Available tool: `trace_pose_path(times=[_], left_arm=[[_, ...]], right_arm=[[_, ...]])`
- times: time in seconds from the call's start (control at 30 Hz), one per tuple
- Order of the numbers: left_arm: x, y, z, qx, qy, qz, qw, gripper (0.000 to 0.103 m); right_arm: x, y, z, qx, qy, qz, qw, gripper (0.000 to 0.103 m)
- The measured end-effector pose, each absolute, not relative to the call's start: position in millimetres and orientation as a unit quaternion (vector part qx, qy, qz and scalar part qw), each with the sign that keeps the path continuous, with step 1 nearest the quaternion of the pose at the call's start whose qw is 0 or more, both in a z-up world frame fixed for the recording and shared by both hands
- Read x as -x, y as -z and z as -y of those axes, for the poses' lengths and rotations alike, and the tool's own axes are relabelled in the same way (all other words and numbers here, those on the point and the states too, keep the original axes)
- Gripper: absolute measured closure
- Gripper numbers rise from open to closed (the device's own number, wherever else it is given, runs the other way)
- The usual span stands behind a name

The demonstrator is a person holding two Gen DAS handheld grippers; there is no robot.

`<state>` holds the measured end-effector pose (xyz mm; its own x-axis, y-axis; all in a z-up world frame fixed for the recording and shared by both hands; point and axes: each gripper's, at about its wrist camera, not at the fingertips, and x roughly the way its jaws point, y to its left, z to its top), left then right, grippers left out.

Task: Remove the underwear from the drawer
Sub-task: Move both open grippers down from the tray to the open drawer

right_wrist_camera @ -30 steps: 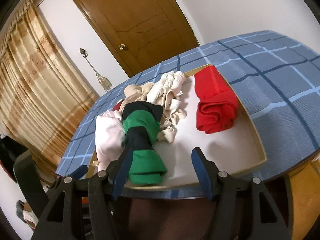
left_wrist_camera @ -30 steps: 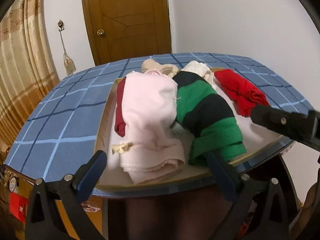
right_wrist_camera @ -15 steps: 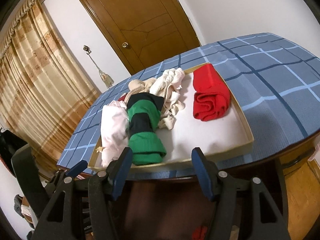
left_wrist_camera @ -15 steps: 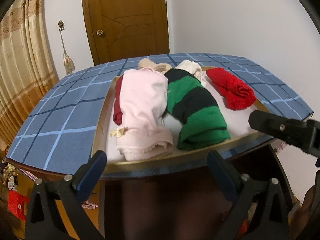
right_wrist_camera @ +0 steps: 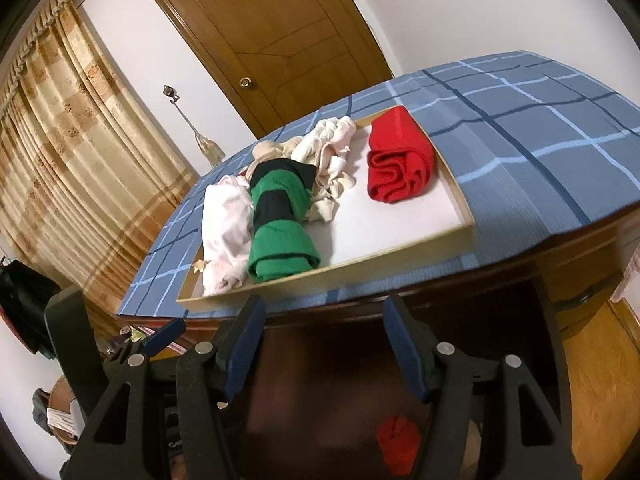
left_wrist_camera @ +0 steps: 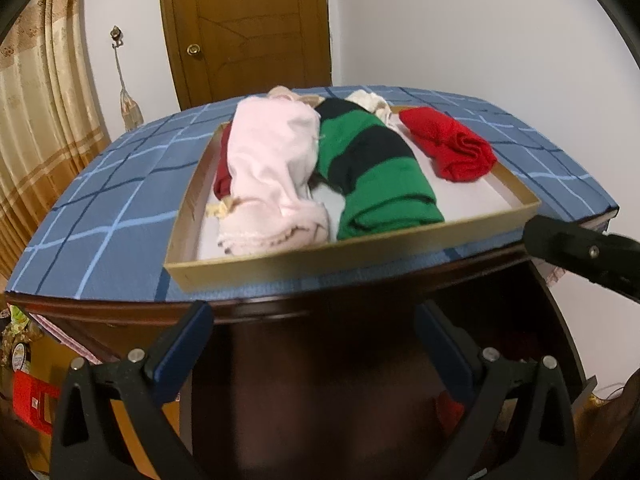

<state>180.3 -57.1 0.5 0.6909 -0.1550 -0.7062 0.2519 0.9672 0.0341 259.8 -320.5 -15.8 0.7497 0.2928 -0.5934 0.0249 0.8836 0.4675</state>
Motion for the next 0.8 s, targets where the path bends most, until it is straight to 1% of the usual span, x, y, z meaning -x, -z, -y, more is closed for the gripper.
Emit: trace_pose_path(times=[0.8], left_arm=[[-151.0, 21.1, 60.5, -0.061, 0.118, -0.408, 0.903, 0.001]], right_arm=[[-225.1, 37.0, 322.7, -0.209, -0.056, -0.382, 0.898, 0.039]])
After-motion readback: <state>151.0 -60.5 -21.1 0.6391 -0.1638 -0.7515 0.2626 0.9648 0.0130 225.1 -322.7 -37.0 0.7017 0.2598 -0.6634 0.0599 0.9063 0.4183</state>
